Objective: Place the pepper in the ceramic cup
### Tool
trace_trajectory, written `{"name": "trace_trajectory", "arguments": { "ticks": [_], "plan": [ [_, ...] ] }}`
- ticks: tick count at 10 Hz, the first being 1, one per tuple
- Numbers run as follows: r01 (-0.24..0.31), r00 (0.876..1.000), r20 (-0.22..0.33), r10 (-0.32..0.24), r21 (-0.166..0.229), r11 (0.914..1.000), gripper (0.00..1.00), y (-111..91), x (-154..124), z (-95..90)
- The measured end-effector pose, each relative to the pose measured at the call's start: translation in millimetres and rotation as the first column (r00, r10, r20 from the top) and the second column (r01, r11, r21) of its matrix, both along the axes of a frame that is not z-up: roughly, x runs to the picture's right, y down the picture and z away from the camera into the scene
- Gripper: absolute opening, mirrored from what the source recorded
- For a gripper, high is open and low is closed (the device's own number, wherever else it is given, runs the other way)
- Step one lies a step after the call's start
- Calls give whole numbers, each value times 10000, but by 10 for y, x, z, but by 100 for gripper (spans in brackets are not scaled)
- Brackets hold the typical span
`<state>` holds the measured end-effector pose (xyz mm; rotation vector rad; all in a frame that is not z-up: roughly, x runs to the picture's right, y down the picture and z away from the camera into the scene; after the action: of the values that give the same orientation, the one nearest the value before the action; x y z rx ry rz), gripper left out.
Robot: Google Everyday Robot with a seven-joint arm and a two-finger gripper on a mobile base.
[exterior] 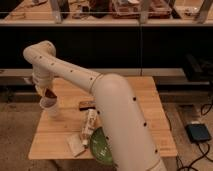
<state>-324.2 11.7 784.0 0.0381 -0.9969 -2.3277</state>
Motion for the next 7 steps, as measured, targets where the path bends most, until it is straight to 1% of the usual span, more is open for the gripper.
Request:
{"name": "trace_trajectory", "arguments": {
  "ticks": [2, 3, 4, 5, 7],
  "plan": [
    [171, 9998, 55, -171, -38, 9998, 61, 124, 15, 37],
    [250, 9997, 79, -250, -37, 9997, 73, 173, 9, 50],
    [298, 9995, 78, -298, -15, 9996, 78, 193, 1, 59],
    [325, 9994, 71, -326, 28, 9995, 80, 197, -12, 59],
    [344, 9994, 60, -346, 201, 9992, 80, 166, -39, 32]
  ]
}}
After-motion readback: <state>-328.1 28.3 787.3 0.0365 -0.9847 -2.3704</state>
